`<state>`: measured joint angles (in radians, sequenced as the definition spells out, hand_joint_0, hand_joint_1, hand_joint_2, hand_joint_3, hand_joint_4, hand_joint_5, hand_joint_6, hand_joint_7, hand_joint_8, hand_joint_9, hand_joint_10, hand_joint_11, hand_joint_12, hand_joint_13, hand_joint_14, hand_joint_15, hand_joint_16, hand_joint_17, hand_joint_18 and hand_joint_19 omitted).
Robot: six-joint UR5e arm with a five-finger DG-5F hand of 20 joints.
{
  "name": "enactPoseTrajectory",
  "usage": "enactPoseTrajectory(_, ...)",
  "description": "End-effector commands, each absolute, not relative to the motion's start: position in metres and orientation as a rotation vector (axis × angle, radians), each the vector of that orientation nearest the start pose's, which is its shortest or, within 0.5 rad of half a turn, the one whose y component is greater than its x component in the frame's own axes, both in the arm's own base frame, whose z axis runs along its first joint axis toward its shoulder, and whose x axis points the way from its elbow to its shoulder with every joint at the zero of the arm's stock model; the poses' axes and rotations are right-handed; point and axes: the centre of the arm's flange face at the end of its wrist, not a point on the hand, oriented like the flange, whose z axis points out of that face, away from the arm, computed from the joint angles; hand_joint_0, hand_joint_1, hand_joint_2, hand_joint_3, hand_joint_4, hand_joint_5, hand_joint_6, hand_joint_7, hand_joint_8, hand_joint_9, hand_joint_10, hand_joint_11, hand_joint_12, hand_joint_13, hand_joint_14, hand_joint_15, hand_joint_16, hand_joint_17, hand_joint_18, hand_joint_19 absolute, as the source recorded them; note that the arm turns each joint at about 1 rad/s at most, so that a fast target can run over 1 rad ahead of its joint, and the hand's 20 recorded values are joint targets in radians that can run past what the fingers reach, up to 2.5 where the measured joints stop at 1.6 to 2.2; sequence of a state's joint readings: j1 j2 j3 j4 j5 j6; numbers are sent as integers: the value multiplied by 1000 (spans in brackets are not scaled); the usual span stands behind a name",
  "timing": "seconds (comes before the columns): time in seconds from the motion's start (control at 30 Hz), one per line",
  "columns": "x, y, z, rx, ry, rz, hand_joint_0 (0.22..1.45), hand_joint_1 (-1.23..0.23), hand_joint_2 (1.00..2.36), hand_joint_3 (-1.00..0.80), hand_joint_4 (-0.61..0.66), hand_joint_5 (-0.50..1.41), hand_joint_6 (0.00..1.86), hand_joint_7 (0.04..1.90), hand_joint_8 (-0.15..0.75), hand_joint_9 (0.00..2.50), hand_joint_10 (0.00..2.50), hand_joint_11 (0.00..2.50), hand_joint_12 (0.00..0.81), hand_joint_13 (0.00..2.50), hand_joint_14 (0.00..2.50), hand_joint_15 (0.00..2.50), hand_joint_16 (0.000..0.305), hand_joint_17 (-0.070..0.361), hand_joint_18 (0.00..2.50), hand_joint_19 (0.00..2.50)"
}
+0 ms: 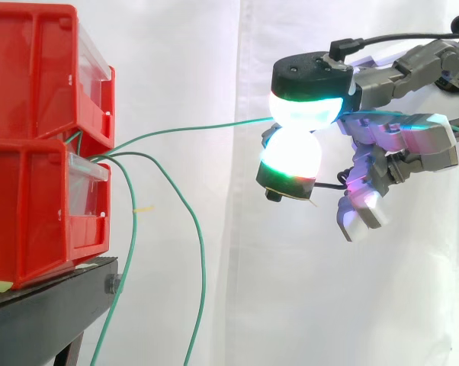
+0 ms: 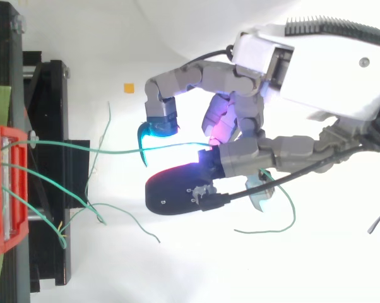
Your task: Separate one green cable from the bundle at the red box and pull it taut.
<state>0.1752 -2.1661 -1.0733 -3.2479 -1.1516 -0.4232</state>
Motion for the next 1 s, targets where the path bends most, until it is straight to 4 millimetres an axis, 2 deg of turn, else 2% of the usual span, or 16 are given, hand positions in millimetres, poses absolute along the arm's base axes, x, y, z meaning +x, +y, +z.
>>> enactPoseTrajectory(0.0,717,-50,359,1096,1422,585,707,-663,1008,-418,38,143,503,1317,204,1955,13,288,262,1323,15,409,49,111,926,511)
enactPoseTrajectory(0.3,717,-50,360,1096,1420,585,680,-635,1003,-459,-13,138,502,1325,249,1928,12,237,263,1321,16,387,50,112,927,500)
enactPoseTrajectory(0.57,717,-50,360,1097,1421,584,649,-538,1000,-500,-37,135,501,1348,300,2237,15,323,326,1439,7,183,51,114,953,452)
enactPoseTrajectory(0.73,717,-50,361,1096,1419,586,646,-525,1000,-500,-40,134,501,1349,301,2459,28,576,327,1562,6,149,50,112,1006,427)
enactPoseTrajectory(0.87,717,-50,361,1096,1420,585,643,-518,1000,-500,-32,133,501,1348,308,2500,37,819,312,1667,7,179,50,111,1064,421)
enactPoseTrajectory(0.97,717,-50,360,1096,1422,585,642,-518,1000,-500,-22,134,501,1344,315,2500,35,887,311,1720,8,191,49,111,1097,420)
